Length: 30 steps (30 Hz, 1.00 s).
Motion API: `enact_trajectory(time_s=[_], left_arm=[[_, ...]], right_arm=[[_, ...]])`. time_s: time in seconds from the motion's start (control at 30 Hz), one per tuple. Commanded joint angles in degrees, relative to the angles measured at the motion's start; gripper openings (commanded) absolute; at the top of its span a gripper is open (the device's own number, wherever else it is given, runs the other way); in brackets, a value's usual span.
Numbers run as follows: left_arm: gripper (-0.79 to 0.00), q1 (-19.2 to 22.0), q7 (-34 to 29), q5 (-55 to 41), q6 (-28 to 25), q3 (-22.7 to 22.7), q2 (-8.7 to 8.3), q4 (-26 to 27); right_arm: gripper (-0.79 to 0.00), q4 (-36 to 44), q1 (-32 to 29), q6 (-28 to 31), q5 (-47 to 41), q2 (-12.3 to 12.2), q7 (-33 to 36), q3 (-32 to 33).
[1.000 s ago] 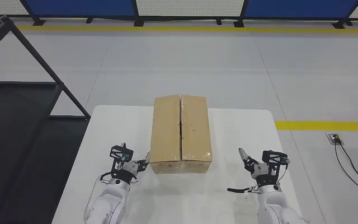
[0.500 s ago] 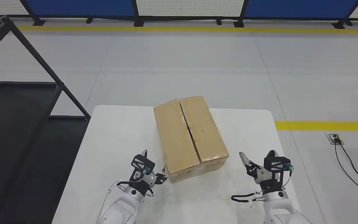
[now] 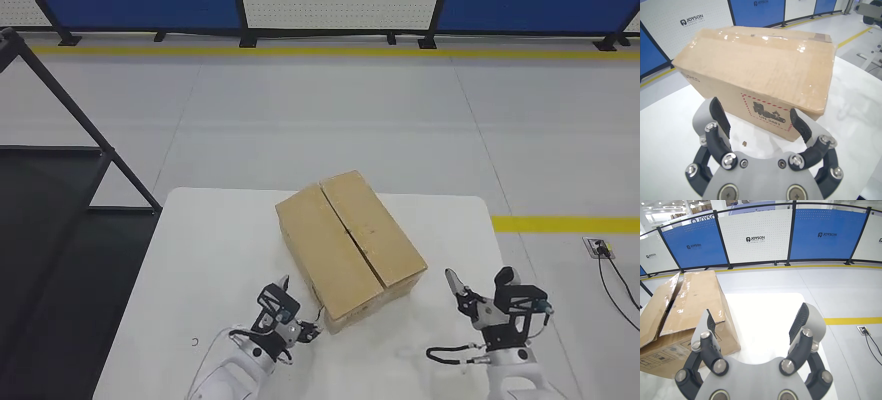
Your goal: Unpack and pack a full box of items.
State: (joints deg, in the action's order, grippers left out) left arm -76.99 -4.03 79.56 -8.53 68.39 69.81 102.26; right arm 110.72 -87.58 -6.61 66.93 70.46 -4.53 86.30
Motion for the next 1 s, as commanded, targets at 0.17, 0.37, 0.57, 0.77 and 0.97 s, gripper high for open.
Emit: enact_trajectory(time_s=[0.17, 0.37, 0.57, 0.77, 0.97], left_arm=[[0.000, -0.90, -0.07, -2.18, 1.65, 3.01, -0.18, 0.46], [0.000, -0.73, 0.30, -3.96, 2.75, 3.54, -0.05, -0.36], [0.000, 3.86, 0.62, -8.55, 8.40, 3.86, 0.88, -4.38], [0.000, 9.71, -1.57, -11.26, 11.79, 5.45, 1.45, -8.44], [0.000, 16.36, -2.41, -6.95, 17.51, 6.46, 1.83, -13.26]], right_arm=[[0.000, 0.21, 0.32, -1.51, -0.69, 0.27, 0.07, -0.25], [0.000, 0.02, 0.40, -0.30, -0.46, 0.24, 0.67, -0.51], [0.000, -0.51, 1.25, 3.67, 3.29, 0.08, 2.05, -1.34], [0.000, -0.28, -0.87, 6.96, 4.38, -0.03, -0.61, -0.65], [0.000, 0.47, -5.13, 12.75, 7.70, -0.52, -4.09, 1.12]])
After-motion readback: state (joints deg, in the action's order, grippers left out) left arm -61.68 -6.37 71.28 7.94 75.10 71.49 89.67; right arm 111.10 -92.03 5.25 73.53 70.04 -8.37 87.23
